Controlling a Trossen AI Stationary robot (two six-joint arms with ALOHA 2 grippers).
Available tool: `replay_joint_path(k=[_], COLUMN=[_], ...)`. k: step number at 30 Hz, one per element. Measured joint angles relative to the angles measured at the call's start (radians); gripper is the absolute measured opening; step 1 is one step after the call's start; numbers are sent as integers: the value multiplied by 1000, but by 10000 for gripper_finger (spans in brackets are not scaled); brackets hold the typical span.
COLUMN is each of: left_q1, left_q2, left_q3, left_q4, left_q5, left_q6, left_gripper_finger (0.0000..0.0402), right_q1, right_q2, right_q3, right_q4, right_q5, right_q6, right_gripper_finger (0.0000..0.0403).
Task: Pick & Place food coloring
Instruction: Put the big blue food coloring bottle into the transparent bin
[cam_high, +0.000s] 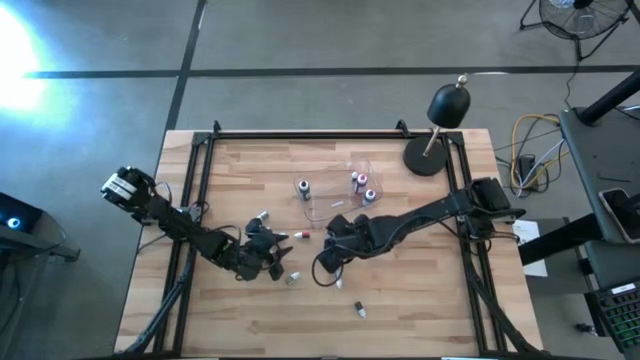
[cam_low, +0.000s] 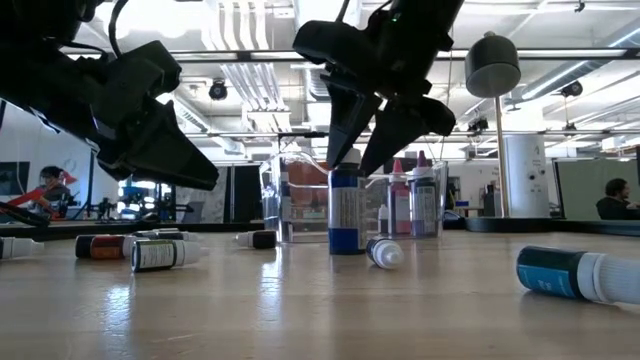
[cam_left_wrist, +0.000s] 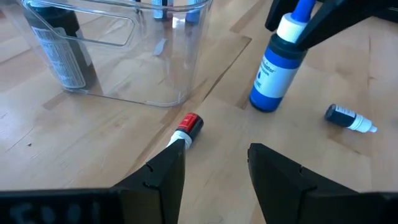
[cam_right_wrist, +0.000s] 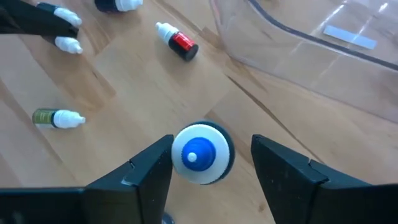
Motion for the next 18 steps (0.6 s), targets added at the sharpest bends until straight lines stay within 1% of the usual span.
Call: replay_joint_path(k=[12, 14, 18], left_q1=[2, 2, 3], left_q2=[0, 0, 0], left_q3=[0, 0, 0], left_q4=[0, 0, 0], left_q5=[0, 0, 0], left_q6=[0, 0, 0], left_gripper_finger=[149, 149, 149], right_q1=[-8, -8, -8], right_q2=[-2, -2, -1], right_q3=[0, 1, 25], right_q4=[2, 1, -22], right_q5=[-3, -5, -26], right_q6=[-2, -4, -9], right_gripper_finger=[120, 110, 108])
